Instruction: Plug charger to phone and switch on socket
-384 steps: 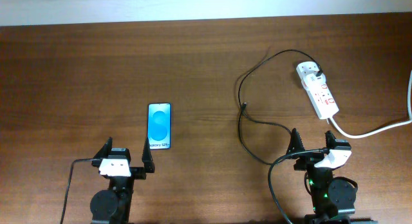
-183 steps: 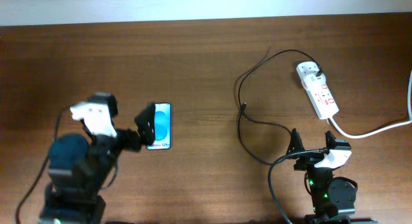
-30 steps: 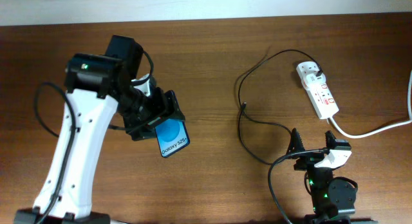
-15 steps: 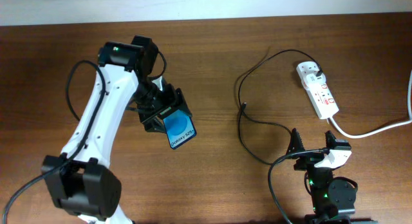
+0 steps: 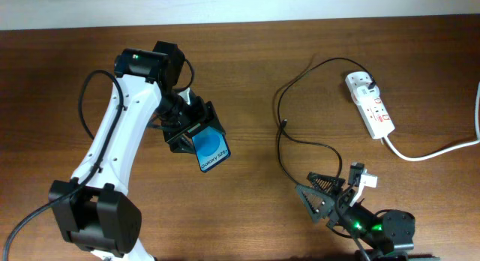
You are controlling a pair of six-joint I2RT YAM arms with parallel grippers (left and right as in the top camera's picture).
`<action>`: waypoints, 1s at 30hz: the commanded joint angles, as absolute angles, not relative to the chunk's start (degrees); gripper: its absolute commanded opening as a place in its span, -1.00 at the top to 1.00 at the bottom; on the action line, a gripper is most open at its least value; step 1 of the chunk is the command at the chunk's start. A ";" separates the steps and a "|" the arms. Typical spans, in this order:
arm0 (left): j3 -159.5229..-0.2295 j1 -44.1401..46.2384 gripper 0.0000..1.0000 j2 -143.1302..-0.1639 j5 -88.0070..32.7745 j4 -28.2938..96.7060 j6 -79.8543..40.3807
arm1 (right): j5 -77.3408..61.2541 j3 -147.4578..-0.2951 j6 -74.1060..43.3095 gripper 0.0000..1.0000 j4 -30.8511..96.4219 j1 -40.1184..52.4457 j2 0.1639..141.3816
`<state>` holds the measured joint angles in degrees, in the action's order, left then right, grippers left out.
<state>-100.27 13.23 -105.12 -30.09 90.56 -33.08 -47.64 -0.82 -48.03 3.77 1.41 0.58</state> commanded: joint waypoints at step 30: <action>-100.42 14.11 0.02 -105.01 -32.18 82.32 -36.03 | -28.95 -28.40 -45.93 -0.97 -25.45 33.50 60.07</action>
